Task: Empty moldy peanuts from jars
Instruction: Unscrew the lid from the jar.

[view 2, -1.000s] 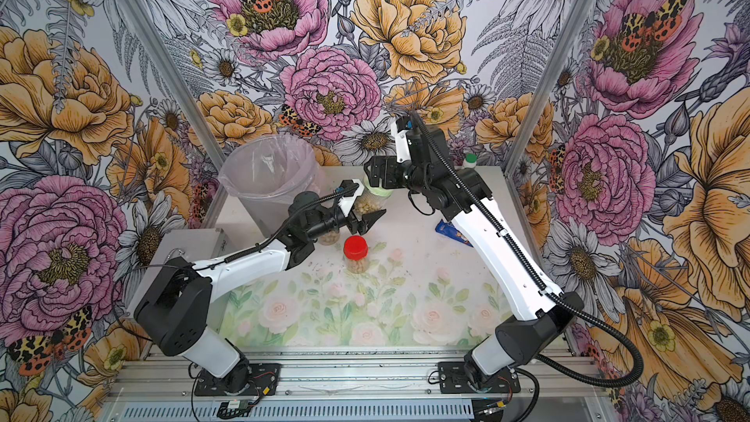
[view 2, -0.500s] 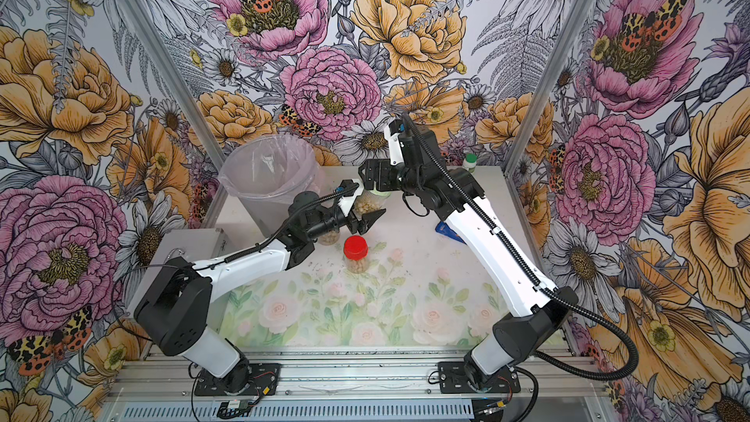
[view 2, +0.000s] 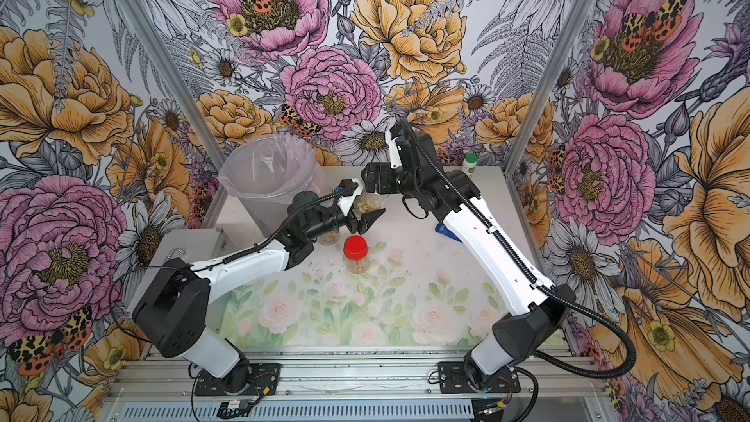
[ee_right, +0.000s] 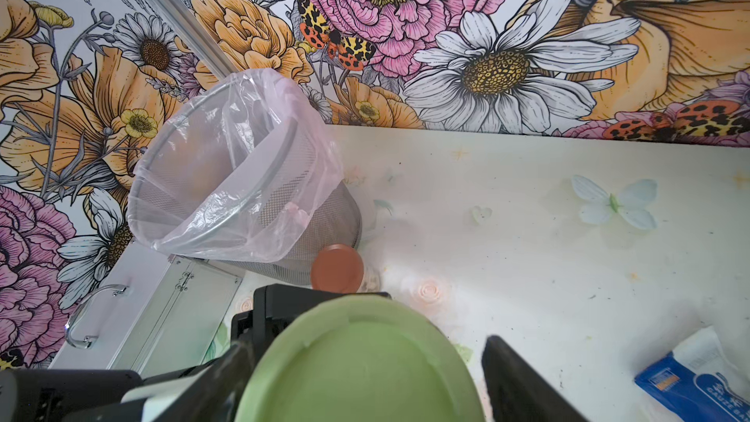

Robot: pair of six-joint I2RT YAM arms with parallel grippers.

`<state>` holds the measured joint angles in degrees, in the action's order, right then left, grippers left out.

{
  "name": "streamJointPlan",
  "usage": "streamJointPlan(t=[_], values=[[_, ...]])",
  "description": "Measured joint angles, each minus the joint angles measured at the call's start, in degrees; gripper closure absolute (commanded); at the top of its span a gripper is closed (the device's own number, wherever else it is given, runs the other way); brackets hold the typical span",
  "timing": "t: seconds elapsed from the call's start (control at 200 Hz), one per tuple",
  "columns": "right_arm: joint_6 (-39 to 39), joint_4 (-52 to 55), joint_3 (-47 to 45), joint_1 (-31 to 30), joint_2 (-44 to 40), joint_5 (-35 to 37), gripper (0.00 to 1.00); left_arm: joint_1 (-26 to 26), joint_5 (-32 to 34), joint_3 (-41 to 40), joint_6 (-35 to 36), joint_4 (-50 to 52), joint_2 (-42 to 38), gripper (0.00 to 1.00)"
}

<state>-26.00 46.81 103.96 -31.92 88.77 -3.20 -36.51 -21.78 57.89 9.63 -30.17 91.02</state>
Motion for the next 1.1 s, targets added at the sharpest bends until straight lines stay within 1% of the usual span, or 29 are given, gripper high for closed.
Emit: streamJointPlan(t=[0.42,0.901,1.096], values=[[-0.11,-1.01,-2.60,-0.52,-0.68,0.15,0.14,1.29,-0.20,-1.62,-1.31,-0.31,-0.31,0.68],[-0.07,-1.40,-4.66,-0.74,-3.69,-0.63,0.14,2.21,-1.42,-2.51,-3.76,-3.06,-0.31,0.69],[-0.09,-1.33,-5.57,0.28,-5.09,0.52,0.15,3.39,-1.57,-3.19,-4.90,-4.04,-0.33,0.69]])
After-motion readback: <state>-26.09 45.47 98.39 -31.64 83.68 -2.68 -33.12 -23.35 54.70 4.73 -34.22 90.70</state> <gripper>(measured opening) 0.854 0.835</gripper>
